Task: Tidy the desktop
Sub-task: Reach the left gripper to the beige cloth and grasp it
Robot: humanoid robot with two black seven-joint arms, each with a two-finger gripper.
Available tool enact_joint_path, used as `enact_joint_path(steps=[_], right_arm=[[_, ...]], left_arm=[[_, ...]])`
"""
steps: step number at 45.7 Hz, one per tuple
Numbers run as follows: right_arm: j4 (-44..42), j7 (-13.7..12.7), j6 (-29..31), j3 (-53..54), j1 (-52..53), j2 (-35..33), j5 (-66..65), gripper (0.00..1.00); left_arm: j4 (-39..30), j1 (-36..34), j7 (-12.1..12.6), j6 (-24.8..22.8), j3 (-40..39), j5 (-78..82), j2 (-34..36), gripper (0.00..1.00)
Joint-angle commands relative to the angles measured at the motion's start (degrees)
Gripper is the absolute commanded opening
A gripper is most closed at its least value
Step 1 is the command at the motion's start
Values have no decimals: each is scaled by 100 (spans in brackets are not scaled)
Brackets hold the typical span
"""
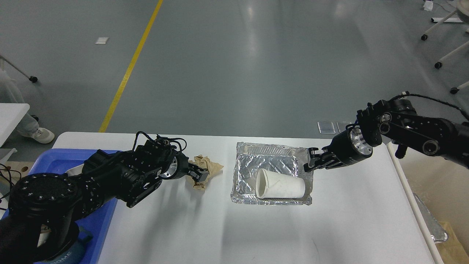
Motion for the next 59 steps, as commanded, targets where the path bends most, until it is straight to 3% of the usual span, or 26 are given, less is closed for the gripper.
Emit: enact_joint_path(steps=[1,11,15,18,28,42,49,59], right_arm=[[9,0,0,0,-1,-41,3,0],[35,0,0,8,-1,-111,3,0],[44,0,0,43,-1,-146,3,0],[44,0,0,44,-1,-155,3,0],[35,0,0,44,-1,-155,3,0],[9,0,0,87,-1,-129,3,0],[0,0,0,114,-1,-94,3,0],[0,0,0,114,-1,-111,3,0]], left_arm=[[195,80,-17,-1,160,-162,-139,66],[212,89,-131,-89,354,-233,-201,21],[212,72,-350,-256,398,-233,-201,1],[221,45,-500,-300,415,-233,-192,0],[177,-34,-649,-370,380,-250,-140,0],[-121,-543,-1423,-1038,398,-637,686,0],[-665,-772,-1458,-1144,310,-663,1301,0],[-2036,-1229,-1405,-1153,248,-1059,2197,0]])
